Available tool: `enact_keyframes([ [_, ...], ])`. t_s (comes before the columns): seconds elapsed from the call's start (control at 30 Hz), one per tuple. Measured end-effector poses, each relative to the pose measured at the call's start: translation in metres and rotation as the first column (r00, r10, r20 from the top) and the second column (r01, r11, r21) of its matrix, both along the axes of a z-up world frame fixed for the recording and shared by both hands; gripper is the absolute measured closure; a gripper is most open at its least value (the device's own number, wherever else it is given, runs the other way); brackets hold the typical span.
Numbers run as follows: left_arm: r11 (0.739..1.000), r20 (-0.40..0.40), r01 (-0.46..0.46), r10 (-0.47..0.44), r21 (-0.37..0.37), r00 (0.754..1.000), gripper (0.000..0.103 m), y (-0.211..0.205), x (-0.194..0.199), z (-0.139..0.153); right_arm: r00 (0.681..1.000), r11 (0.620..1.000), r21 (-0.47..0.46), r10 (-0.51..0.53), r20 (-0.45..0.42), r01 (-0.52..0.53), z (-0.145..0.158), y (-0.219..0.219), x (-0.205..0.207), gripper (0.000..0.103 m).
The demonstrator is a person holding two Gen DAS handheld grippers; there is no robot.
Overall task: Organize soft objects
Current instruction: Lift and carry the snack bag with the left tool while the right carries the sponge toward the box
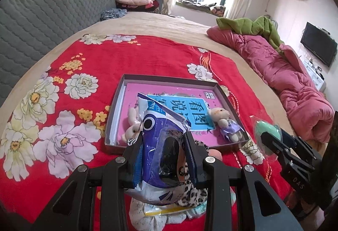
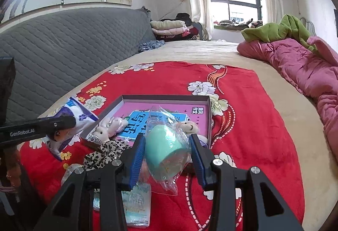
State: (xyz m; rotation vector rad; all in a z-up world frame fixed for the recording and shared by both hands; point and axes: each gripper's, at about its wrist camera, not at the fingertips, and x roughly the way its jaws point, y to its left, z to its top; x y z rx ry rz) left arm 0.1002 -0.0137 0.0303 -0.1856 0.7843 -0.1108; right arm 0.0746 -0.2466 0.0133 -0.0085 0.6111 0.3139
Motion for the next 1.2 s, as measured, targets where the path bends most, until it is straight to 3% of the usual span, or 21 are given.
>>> enact_keyframes([
  [1.2, 1.0, -0.011, 0.008, -0.008, -0.005, 1.0, 0.067, -0.01, 0.059, -0.023, 0.998, 1.0, 0.001, 0.021, 0.054, -0.021, -0.002, 0.013, 0.058, 0.06],
])
